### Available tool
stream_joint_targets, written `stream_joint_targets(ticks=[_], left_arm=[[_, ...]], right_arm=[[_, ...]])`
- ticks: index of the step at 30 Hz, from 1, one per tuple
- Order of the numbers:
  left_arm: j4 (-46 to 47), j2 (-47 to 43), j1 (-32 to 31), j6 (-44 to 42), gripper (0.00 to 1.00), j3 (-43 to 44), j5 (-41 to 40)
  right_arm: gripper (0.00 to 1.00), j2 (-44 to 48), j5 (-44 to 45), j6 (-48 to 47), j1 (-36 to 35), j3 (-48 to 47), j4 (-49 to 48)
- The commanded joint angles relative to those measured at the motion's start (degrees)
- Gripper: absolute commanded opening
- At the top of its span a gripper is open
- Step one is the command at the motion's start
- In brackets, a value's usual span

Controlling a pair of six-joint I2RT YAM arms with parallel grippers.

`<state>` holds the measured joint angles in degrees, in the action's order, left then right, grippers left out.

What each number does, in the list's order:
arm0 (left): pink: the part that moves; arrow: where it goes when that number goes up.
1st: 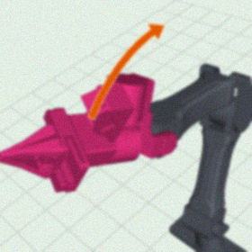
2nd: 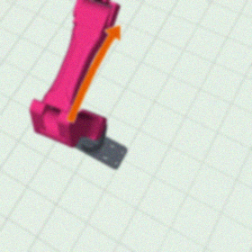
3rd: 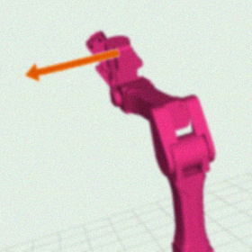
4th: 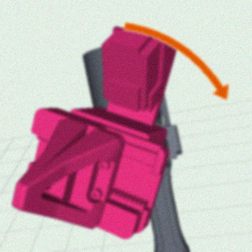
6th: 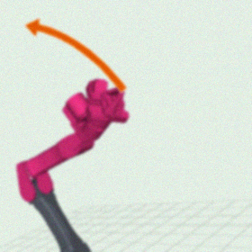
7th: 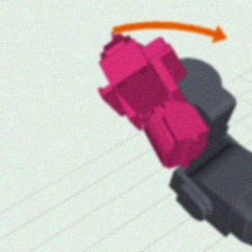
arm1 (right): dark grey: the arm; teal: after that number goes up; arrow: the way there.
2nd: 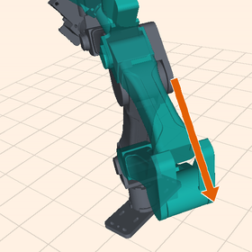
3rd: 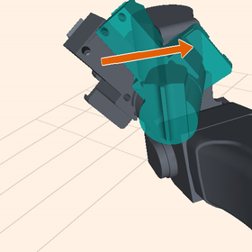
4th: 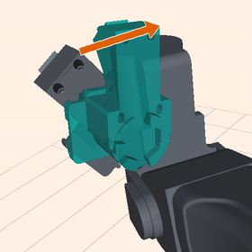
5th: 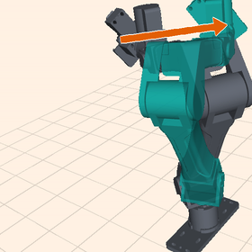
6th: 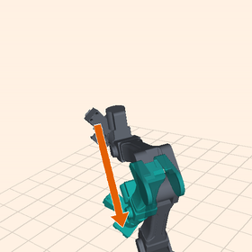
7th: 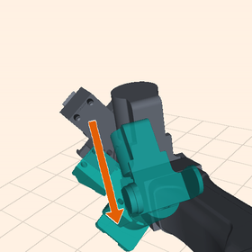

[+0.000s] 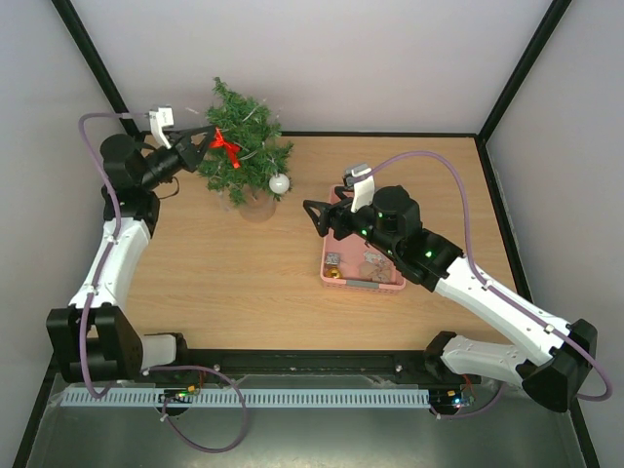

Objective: Decorate the small christmas tree
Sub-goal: Adjust the decoration item on the Christmas tree.

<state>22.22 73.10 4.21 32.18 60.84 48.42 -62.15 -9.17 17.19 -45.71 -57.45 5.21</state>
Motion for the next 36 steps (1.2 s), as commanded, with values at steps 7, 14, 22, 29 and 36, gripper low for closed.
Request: stream_joint_targets(ticks=[7, 14, 22, 29, 36], left_arm=[[6.59, 1.99, 0.45, -2.39, 0.02, -2.4, -0.89], [4.75, 2.85, 0.43, -5.7, 0.02, -2.75, -2.87], [4.87, 4.42, 0.28, -7.02, 0.02, -2.49, -3.46], [5.66, 5.63, -0.28, -6.92, 0.03, -2.29, -3.86], [5.83, 6.7, -0.87, -6.93, 0.07, -2.01, -4.3]], right_arm=[[0.89, 0.39, 0.61, -0.46, 0.26, -0.28, -1.07], [0.88, 1.06, 0.76, -0.39, 0.2, 0.15, -1.08], [0.89, 0.57, 0.32, -0.36, 0.24, -0.5, -0.96], [0.88, 0.16, 0.38, -0.52, 0.23, -1.1, -0.72], [0.88, -0.14, 0.45, -1.1, 0.27, -1.45, -0.38]])
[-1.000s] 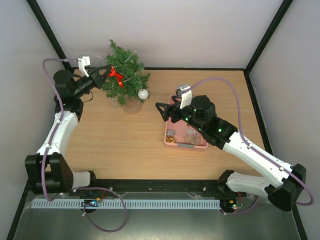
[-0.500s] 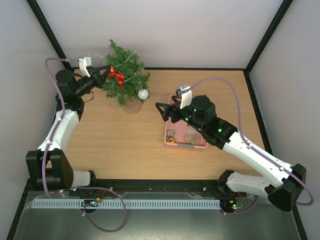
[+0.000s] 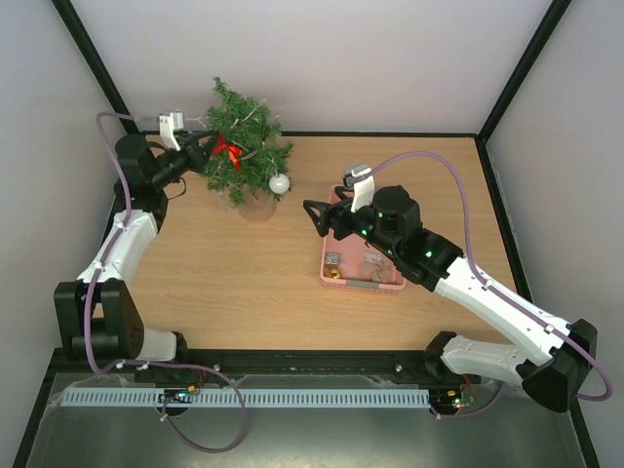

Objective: Decorate the small christmas tree
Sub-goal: Adjust the decoration item on the Christmas tree.

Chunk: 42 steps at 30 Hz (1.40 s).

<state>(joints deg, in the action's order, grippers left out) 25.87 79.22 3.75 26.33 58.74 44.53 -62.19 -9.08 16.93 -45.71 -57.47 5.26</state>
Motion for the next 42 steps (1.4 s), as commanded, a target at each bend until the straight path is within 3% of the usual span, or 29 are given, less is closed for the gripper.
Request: stream_joint_targets(ticks=[1, 8, 18, 22, 42], left_arm=[[2.17, 0.59, -0.49, -1.11, 0.09, 0.07, -0.48], [-0.16, -0.68, -0.67, -1.57, 0.19, 1.01, -1.55], [-3.75, -2.31, -0.67, -2.63, 0.23, 1.55, -3.6], [-4.3, -2.97, -0.67, -2.66, 0.31, 1.82, -3.86], [-4.57, -6.35, -0.67, -0.94, 0.41, 0.69, -4.05]], right_arm=[[0.88, -0.12, 0.38, -0.92, 0.27, -1.37, -0.36], [0.89, 0.12, 0.51, -1.08, 0.23, -0.7, -0.61], [0.89, 0.4, 0.56, -1.29, 0.21, -0.55, -0.85], [0.89, 0.49, 0.51, -1.06, 0.27, -0.21, -0.93], [0.89, 1.61, 0.75, -0.58, 0.26, 0.48, -1.08]])
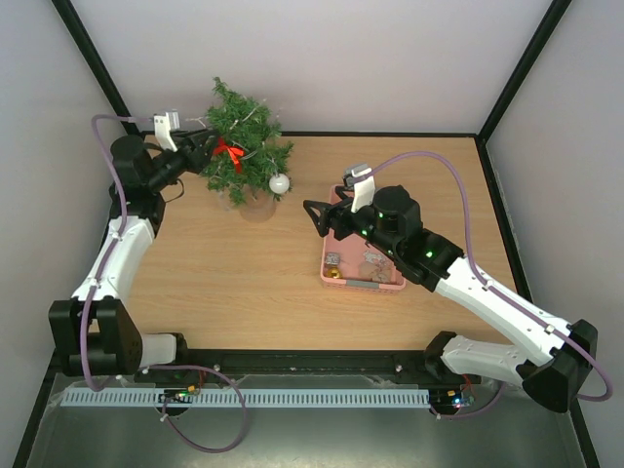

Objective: Decorate the small christmas tree
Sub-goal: Adjust the decoration item on the Christmas tree.

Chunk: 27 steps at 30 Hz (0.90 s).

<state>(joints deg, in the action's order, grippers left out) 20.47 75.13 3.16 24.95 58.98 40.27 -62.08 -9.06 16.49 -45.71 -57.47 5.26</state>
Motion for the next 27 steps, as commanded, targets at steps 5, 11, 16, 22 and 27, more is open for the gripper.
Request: stream_joint_targets(ticks=[5, 11, 16, 22, 27], left_arm=[[-0.33, -4.15, -0.08, 1.49, 0.46, 0.39, 0.58], [-3.58, -7.41, -0.08, 2.37, 0.64, 0.89, -1.46], [-11.56, -10.62, -0.08, -0.29, 0.81, 1.35, -6.46], [-18.03, -14.53, 0.21, -4.94, 1.0, -0.12, -12.41], [-18.55, -15.26, 2.63, -1.05, 1.0, -3.1, -19.05]], right_arm=[[0.89, 1.53, 1.05, -0.13, 0.22, 1.17, -1.14], [0.9, 1.12, 2.97, 1.14, 0.2, 1.85, -1.08], [0.98, -0.74, 8.19, 6.07, 0.27, 0.48, 2.72], [0.98, -0.67, 16.91, 10.67, 0.28, 1.89, 7.01], [0.98, -4.63, 25.66, 11.3, 0.32, -1.52, 13.78]])
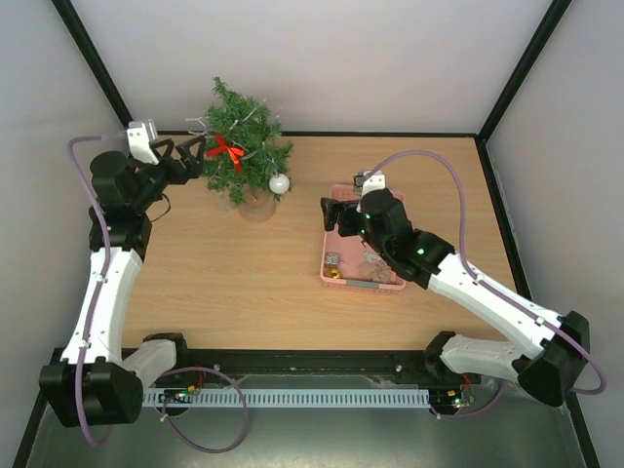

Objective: Decorate the small christmas tree
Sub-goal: Adjust the decoration item on the Christmas tree, then adjust the Christmas tree at the center of the board.

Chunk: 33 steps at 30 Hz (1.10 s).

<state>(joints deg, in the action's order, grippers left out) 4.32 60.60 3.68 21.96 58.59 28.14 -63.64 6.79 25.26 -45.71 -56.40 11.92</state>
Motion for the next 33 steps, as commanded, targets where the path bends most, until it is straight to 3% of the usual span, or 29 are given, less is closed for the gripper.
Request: stream_joint_targets(ticks=[1, 3, 8, 11, 18, 27, 33], left_arm=[[-2.62, -0.57, 2.68, 3.77, 1.0, -3.11, -7.75], [-5.34, 0.88, 3.75, 7.11, 1.0, -2.37, -8.46], [-11.53, 7.95, 8.47, 7.49, 1.0, -0.72, 2.94], [-5.48, 7.83, 9.99, 10.13, 0.97, -5.92, 5.41], [5.62, 15.47, 11.78, 17.76, 0.64, -12.25, 6.88], [22.03, 31.9, 12.03, 24.87, 0.61, -10.49, 10.46], [24.24, 41.26, 11.71, 27.21, 0.48, -6.48, 12.24]], right_arm=[[0.98, -3.88, 10.38, 2.61, 0.32, -3.37, 8.38], [0.98, -5.02, 11.11, 3.12, 0.31, -4.46, 10.48], [0.98, -6.8, 13.11, 0.55, 0.71, -2.75, 10.59], [0.95, -7.03, 11.83, -1.57, 1.24, -1.77, 10.85], [0.73, -4.39, 5.14, -2.14, 1.29, 0.88, 8.0], [0.68, -3.08, 2.52, -0.7, 1.33, 2.85, 6.24], [0.65, -3.11, 3.47, -0.1, 1.3, 4.05, 6.62]])
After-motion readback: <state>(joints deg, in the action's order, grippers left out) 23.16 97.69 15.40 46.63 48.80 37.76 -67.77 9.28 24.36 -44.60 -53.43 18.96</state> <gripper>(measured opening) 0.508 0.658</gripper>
